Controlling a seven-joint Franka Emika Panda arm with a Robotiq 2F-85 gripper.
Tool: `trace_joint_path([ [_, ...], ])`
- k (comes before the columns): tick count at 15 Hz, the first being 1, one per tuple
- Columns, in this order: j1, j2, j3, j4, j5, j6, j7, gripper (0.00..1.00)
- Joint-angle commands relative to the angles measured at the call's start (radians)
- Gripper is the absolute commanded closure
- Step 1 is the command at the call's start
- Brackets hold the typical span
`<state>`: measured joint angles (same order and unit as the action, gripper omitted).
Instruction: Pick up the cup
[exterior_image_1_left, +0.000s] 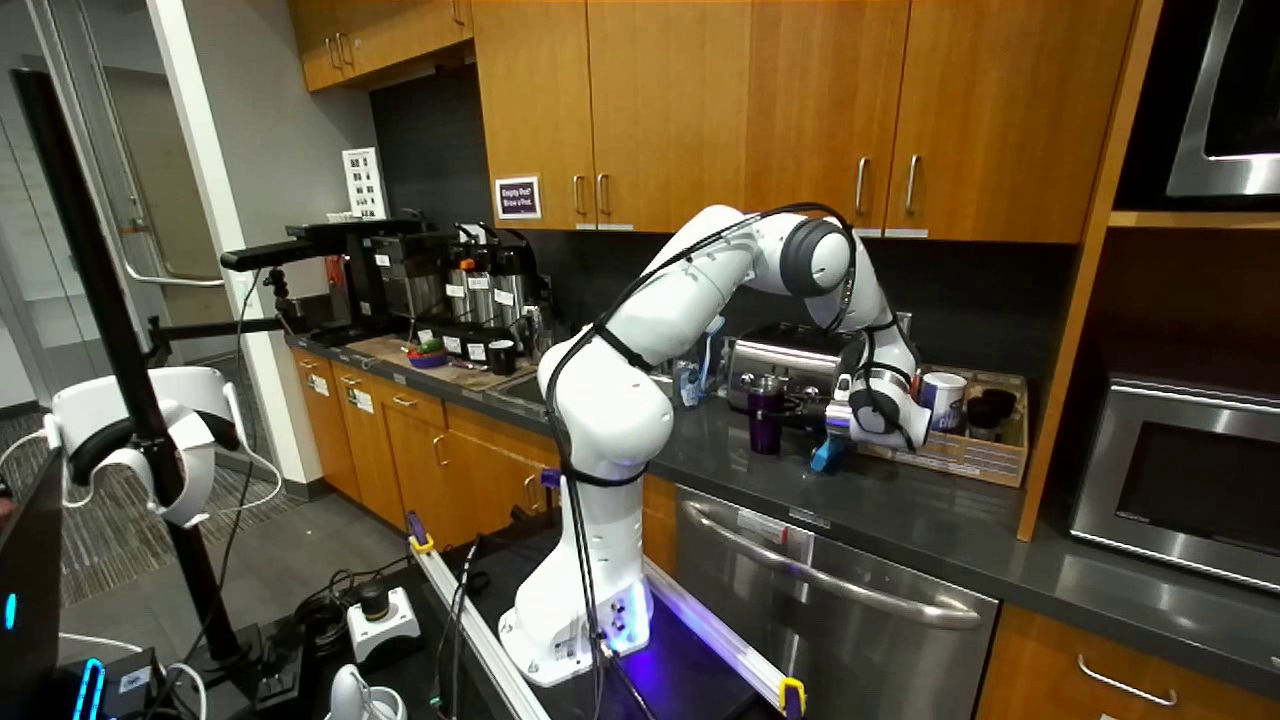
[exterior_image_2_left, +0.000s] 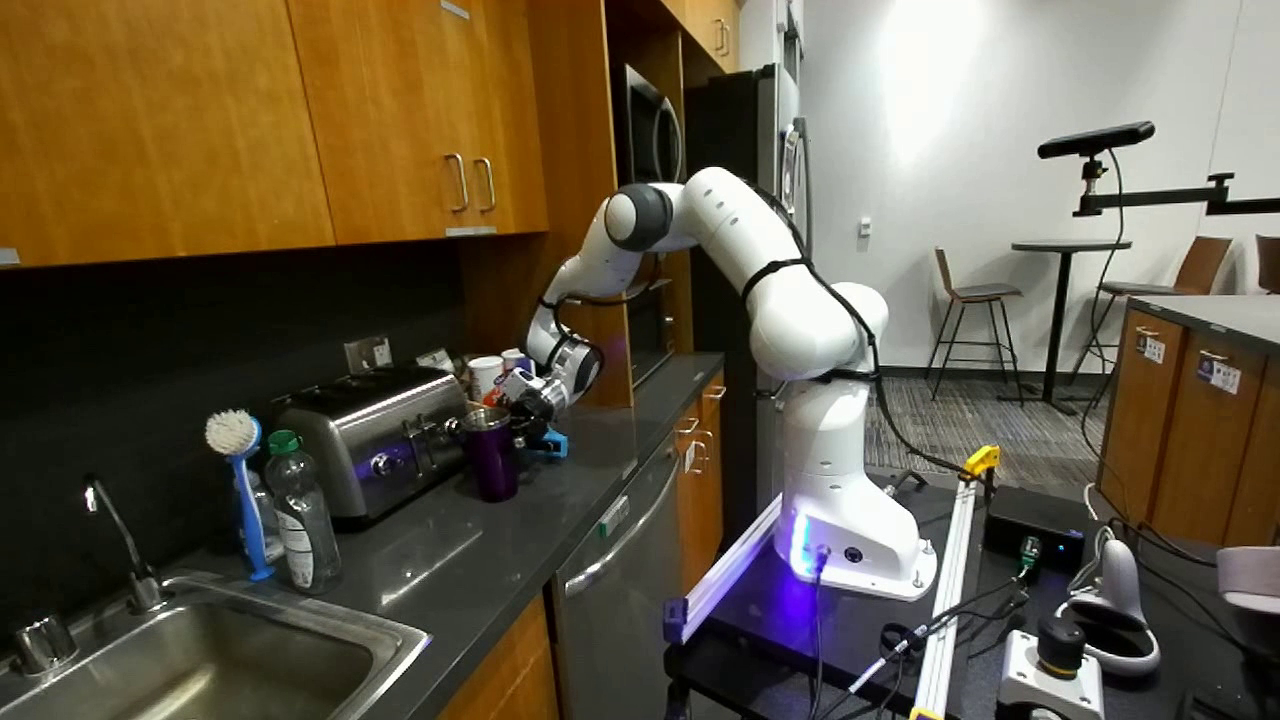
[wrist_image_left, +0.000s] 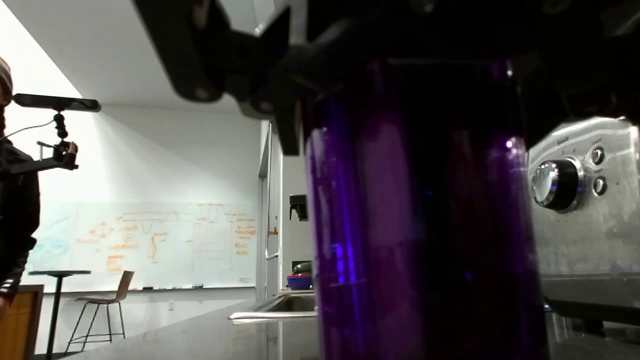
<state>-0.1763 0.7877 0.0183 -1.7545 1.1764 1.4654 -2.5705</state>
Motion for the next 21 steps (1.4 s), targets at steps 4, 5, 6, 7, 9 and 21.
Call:
trace_joint_path([
  [4,0.013,0.002,-0.016,0.004,0.007,-0.009,-0.002,0.0],
  [5,0.013,0.002,-0.016,0.004,0.007,-0.009,-0.002,0.0],
  [6,0.013,0.002,-0.016,0.004,0.007,-0.009,-0.002,0.0],
  [7,0.007,-0.011,-0.022,-0.017,0.017,0.001,-0.004,0.0],
  [9,-0.016,-0.021,-0.036,-0.042,0.016,-0.013,-0.036,0.0],
  [21,-0.201,0.001,0.054,-0.034,-0.007,-0.013,-0.034,0.0],
])
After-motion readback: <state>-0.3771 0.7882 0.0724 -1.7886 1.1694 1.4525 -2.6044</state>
